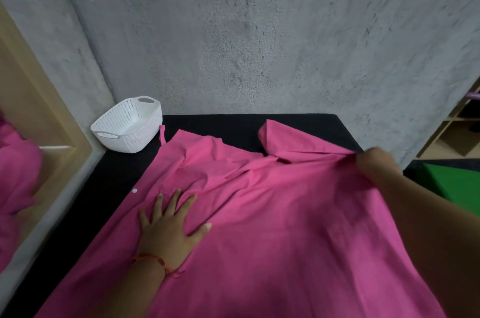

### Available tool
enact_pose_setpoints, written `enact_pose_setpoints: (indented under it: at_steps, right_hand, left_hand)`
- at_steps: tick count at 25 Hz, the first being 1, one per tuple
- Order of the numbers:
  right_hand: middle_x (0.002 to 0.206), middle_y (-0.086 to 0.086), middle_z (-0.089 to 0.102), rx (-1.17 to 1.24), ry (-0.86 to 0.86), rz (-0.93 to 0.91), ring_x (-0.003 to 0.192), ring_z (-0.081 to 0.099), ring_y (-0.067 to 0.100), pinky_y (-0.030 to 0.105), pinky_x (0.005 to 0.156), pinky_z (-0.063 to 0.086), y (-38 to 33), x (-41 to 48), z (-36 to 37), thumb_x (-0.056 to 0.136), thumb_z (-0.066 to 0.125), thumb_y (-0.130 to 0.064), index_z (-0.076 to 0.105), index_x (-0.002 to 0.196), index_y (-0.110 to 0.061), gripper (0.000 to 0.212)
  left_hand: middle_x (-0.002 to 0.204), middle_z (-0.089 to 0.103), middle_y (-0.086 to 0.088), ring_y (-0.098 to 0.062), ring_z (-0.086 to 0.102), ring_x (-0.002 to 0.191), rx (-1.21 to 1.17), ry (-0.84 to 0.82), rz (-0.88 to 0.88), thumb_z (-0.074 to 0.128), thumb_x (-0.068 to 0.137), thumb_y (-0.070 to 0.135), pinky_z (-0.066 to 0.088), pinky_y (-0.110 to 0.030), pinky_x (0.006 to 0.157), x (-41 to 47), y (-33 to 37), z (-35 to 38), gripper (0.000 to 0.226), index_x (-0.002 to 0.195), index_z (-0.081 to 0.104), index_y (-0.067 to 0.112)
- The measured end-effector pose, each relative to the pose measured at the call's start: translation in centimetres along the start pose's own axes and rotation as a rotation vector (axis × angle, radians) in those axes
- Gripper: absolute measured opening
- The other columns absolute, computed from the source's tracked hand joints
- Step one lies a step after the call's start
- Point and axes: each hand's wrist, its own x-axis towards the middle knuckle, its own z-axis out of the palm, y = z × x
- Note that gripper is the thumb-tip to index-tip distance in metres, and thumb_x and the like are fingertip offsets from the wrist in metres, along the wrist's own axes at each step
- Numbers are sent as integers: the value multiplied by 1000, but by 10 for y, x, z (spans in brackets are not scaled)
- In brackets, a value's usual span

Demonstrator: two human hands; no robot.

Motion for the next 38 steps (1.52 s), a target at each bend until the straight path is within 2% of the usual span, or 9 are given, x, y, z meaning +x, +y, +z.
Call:
enact_pose_setpoints:
  at_steps: [3, 9, 12, 17, 23, 29, 32, 35, 38]
  right_hand:
    - [130, 21, 64, -202, -1, 105, 118, 64, 43, 52, 97, 53, 26, -14, 18, 96, 58, -24, 62, 131, -8, 39]
    - [131, 1, 58, -65, 77, -669, 118, 56, 34, 51, 92, 51, -66, -45, 51, 94, 63, -50, 63, 133, -31, 43]
    - [140, 2, 56, -203, -57, -569, 127, 55, 35, 51, 98, 49, -103, -47, 66, 92, 66, -57, 50, 146, -38, 60]
    - [111, 14, 76, 143, 146, -368, 102, 72, 41, 44, 85, 57, -108, 4, 41, 98, 61, -33, 76, 116, -28, 24]
    - [147, 24, 50, 102, 121, -35, 137, 47, 48, 59, 110, 43, -76, 53, 22, 97, 55, -28, 50, 142, -10, 49]
    - [146, 11, 55, -82, 97, -584, 129, 53, 38, 56, 103, 48, -17, -72, 93, 105, 33, -54, 56, 142, -22, 54]
    - [167, -6, 40, -245, -47, -577, 151, 38, 24, 49, 122, 33, -4, -100, 106, 105, 25, -63, 42, 159, -37, 62]
    - [173, -9, 26, -289, -54, -547, 159, 23, 21, 47, 128, 21, -8, -99, 105, 104, 20, -66, 28, 165, -40, 67]
    - [174, -10, 23, -265, -42, -551, 160, 21, 20, 47, 129, 18, -9, -101, 105, 104, 18, -67, 27, 166, -40, 68]
  left_hand:
    - [172, 5, 19, -30, 6, 160, 8, 18, 6, 1, 71, 100, 14, -65, 120, 0, 1, 2, 99, 159, 10, 57]
    - [171, 19, 17, -30, 18, 158, 11, 34, 1, 7, 74, 99, 19, -65, 119, 2, 2, 4, 96, 158, 22, 56]
    - [172, 13, 19, -29, 14, 158, 13, 23, -6, 5, 73, 100, 16, -65, 120, 2, 1, 5, 96, 159, 16, 57]
    - [172, 8, 21, -27, 10, 159, 10, 40, -13, 3, 71, 100, 14, -64, 121, 1, 3, 5, 98, 159, 13, 57]
    - [172, 12, 20, -28, 16, 158, 13, 52, -9, 10, 75, 99, 16, -65, 120, 1, 1, 8, 94, 158, 17, 56]
    - [172, 8, 19, -28, 10, 159, 21, -62, -37, 5, 71, 100, 13, -64, 121, 1, 6, -3, 99, 159, 14, 55]
    - [160, 39, 12, -29, 36, 146, 56, -51, -24, 19, 80, 95, 29, -57, 113, 8, 8, -18, 85, 149, 42, 51]
    - [100, 67, -3, -36, 62, 102, -158, 250, 7, 30, 93, 69, 49, -46, 88, 72, 7, -45, 57, 94, 68, 26]
    - [96, 71, -6, -36, 64, 107, -310, 157, 15, 48, 96, 44, 41, -47, 105, 151, 22, -69, 29, 105, 64, 22]
